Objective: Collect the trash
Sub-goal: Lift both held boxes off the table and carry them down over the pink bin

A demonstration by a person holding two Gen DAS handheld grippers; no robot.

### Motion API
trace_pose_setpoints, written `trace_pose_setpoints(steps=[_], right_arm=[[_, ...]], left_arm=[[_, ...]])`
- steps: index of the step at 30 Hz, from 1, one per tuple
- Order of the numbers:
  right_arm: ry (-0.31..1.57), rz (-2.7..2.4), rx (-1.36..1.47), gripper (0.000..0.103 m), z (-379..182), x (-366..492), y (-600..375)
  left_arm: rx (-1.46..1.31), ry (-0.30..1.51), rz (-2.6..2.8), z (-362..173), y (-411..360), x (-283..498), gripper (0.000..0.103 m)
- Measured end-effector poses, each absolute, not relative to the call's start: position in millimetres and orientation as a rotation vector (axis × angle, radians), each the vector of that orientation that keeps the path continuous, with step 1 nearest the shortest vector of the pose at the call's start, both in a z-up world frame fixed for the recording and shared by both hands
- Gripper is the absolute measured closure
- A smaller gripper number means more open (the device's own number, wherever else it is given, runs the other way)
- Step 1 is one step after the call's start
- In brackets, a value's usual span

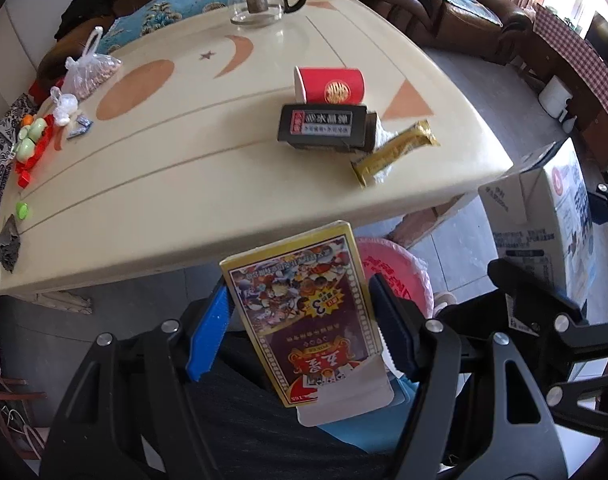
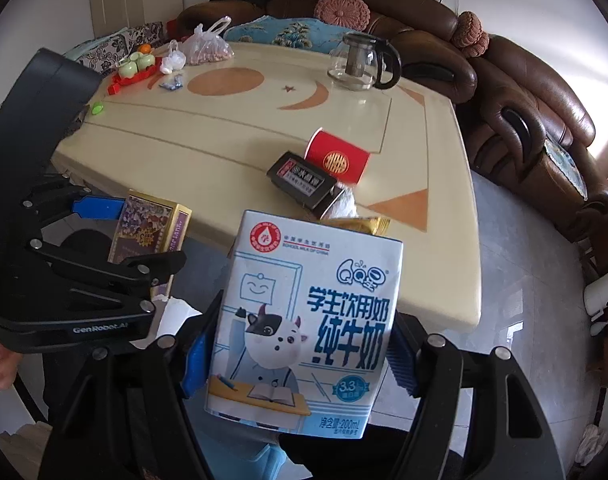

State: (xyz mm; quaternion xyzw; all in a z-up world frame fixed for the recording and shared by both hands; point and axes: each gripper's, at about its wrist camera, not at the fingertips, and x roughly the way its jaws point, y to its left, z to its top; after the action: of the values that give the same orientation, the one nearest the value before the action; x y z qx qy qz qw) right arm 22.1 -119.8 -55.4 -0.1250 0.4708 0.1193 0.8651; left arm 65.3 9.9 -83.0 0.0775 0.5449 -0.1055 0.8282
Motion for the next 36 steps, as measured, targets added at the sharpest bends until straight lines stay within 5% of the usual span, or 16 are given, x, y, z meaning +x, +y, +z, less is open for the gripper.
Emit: trace_pose_setpoints(steps=[36], right_arm=[[1.313, 0.206, -0.193, 0.034, -251, 47, -151]], left_arm=[[0.198, 1.461, -0.245, -275, -11, 83, 0.036]])
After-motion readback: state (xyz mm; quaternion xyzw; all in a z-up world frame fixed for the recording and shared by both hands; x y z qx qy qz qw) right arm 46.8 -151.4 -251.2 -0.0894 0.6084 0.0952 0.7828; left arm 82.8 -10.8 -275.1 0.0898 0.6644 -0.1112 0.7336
